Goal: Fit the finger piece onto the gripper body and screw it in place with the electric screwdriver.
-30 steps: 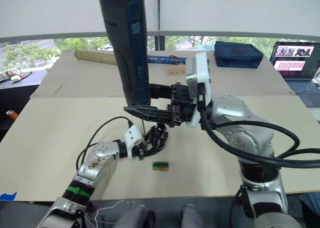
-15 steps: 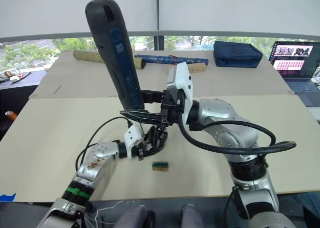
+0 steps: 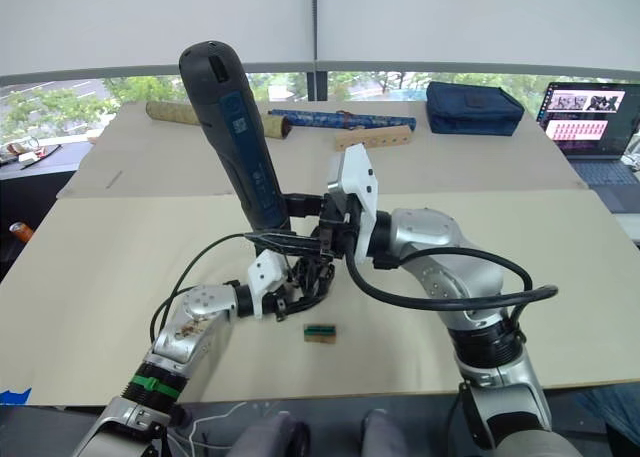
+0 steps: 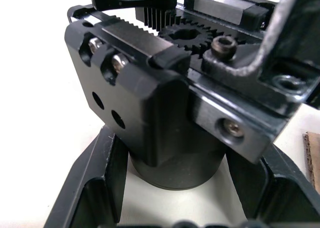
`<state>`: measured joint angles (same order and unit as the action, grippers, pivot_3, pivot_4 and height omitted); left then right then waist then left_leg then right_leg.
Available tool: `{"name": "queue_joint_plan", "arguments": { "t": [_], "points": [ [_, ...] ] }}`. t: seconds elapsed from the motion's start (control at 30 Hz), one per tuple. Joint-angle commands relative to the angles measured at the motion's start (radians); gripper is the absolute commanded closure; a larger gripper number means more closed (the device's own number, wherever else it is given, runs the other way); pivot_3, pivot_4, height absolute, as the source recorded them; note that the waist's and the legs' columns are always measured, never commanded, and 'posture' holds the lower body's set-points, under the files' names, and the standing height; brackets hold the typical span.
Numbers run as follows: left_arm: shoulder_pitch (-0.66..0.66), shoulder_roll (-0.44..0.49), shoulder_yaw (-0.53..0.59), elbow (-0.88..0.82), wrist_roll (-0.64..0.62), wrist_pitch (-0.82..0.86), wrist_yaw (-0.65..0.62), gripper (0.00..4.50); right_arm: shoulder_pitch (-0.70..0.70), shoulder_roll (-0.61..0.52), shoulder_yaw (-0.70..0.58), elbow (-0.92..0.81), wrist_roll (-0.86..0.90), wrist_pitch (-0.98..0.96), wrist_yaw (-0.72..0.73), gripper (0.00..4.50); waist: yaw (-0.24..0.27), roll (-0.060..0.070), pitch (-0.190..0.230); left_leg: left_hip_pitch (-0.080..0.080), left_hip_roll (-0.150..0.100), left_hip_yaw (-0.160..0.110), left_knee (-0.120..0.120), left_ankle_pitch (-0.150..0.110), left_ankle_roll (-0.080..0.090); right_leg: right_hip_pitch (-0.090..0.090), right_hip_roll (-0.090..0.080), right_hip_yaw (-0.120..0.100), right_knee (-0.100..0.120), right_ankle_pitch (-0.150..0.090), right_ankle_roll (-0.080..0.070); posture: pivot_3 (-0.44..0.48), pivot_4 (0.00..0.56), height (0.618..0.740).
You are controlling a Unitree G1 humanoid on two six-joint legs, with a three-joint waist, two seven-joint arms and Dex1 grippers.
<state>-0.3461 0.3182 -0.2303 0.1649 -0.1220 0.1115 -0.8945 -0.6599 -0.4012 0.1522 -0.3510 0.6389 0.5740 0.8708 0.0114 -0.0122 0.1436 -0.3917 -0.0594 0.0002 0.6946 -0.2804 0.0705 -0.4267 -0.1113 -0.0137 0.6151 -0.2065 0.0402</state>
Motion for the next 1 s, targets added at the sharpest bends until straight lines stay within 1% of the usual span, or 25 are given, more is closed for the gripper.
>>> {"name": "queue_joint_plan", "arguments": {
  "t": [0.03, 0.6, 1.0],
  "points": [
    [0.024, 0.008, -0.023, -0.002, 0.007, 0.031, -0.007, 2.19, -0.017, 0.013, -0.013, -0.025, -0.004, -0.038, 0.005, 2.6, 0.0, 0.0, 0.0, 0.0, 0.0, 0.0, 0.0, 0.0, 0.0, 0.0, 0.0, 0.0, 0.0, 0.0, 0.0, 0.0, 0.15, 0.74],
    [0.032, 0.01, -0.028, -0.011, 0.007, 0.044, -0.006, 2.19, -0.045, 0.018, 0.011, -0.025, -0.048, -0.019, 0.002, 2.6, -0.001, 0.0, 0.0, 0.0, 0.0, 0.0, 0.0, 0.0, -0.001, -0.001, 0.0, 0.0, 0.0, 0.0, 0.0, 0.0, 0.15, 0.74],
    [0.033, 0.008, -0.027, -0.012, 0.006, 0.052, -0.004, 2.19, -0.039, 0.009, 0.019, -0.027, -0.057, -0.01, 0.012, 2.6, -0.001, 0.0, 0.0, 0.0, 0.0, 0.0, 0.0, 0.0, -0.001, 0.0, 0.0, 0.0, 0.0, 0.0, 0.0, 0.0, 0.15, 0.74]
  ]
}}
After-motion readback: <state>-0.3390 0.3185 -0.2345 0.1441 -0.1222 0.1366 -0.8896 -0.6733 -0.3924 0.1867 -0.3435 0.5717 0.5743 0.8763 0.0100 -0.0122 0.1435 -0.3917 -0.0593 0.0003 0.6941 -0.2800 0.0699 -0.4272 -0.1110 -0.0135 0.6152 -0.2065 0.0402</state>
